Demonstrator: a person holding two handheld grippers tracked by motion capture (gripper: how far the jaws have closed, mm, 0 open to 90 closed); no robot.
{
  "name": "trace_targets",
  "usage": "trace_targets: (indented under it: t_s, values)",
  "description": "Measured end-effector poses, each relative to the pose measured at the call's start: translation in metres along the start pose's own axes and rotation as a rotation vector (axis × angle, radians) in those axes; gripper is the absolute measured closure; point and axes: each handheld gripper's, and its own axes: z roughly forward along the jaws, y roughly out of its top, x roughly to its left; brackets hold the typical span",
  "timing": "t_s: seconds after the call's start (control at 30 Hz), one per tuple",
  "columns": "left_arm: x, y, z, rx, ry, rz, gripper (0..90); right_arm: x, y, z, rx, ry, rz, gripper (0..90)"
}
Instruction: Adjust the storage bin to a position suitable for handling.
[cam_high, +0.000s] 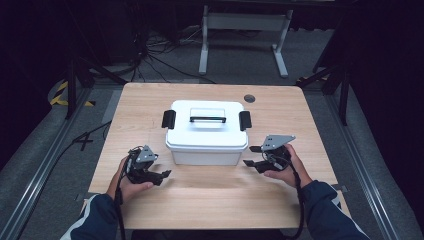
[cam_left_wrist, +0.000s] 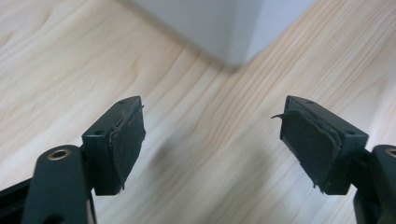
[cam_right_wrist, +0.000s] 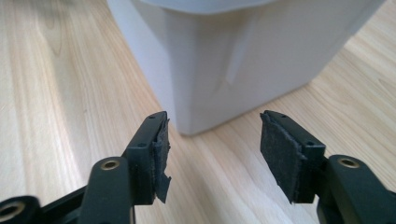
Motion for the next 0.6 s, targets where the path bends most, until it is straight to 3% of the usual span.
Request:
trace_targets:
  t_s: [0.07,0.3,0.6]
  values:
    - [0.003,-0.009,0.000,0.029,-0.002,-0.008,21.8,-0.003,-0.001,-0.005,0.001,-0.005,0.001,41.7]
    - [0.009,-0.018,-0.001,-0.007,-0.027,-0.018,18.1,-0.010,-0.004,-0.025,-0.019,-0.038,0.020,41.7]
    - [0.010,-0.019,0.000,-0.013,-0.028,-0.022,15.1,-0.016,0.012,-0.052,0.003,-0.070,-0.025,42.8]
